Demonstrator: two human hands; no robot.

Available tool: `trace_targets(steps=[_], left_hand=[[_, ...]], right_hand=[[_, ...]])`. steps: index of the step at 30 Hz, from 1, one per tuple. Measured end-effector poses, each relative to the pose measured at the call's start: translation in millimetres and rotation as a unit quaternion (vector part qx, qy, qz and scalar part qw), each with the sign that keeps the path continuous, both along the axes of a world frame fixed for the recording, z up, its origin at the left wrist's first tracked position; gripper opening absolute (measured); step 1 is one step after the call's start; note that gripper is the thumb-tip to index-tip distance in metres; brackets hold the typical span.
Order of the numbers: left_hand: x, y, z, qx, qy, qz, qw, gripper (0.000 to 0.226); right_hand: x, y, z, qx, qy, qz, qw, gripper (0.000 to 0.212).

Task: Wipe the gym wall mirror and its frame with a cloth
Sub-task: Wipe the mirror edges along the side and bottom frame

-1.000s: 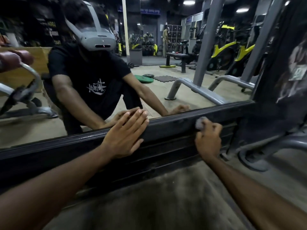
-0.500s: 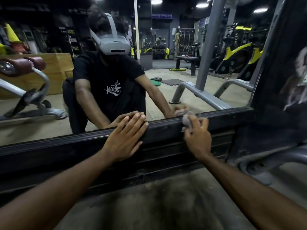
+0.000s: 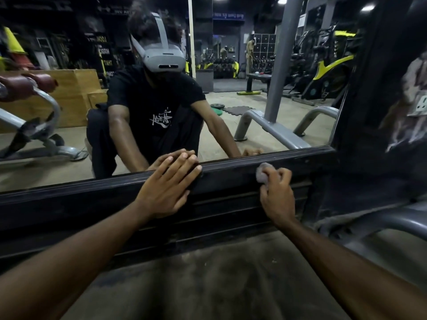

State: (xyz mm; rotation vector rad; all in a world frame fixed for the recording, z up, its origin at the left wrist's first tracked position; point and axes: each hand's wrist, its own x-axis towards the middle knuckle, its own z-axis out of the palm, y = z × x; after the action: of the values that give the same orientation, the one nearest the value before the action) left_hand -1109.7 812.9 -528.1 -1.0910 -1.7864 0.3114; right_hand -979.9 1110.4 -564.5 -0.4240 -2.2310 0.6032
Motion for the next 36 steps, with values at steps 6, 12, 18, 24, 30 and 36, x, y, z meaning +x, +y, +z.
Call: trace_targets(steps=[6,12,18,24,30,36], left_hand=[[10,45,-4,-0.017,0.002,0.033,0.999,0.075],[16,46,-8,-0.006,-0.014,0.046,0.999,0.078],[26,80,-1,-0.018,0.005,0.032,0.999,0.076],[27,125,-2,-0.032,0.001,0.040,0.999,0.076],[26,130,10,-0.041,0.033,0.007,0.999,0.075],[28,208,28,-0.052,0.021,-0.038,0.998,0.075]], right_hand=[[-8,-25,9,0.124,0.054,0.136,0.981,0.052],[-14,31,26,0.118,0.084,0.052,0.988,0.056],[-1,43,5,0.041,0.111,0.007,0.993,0.055],[-9,45,-15,0.181,0.056,0.128,0.973,0.058],[4,90,8,-0.037,0.090,-0.074,0.993,0.043],[7,88,12,0.082,0.072,0.013,0.994,0.057]])
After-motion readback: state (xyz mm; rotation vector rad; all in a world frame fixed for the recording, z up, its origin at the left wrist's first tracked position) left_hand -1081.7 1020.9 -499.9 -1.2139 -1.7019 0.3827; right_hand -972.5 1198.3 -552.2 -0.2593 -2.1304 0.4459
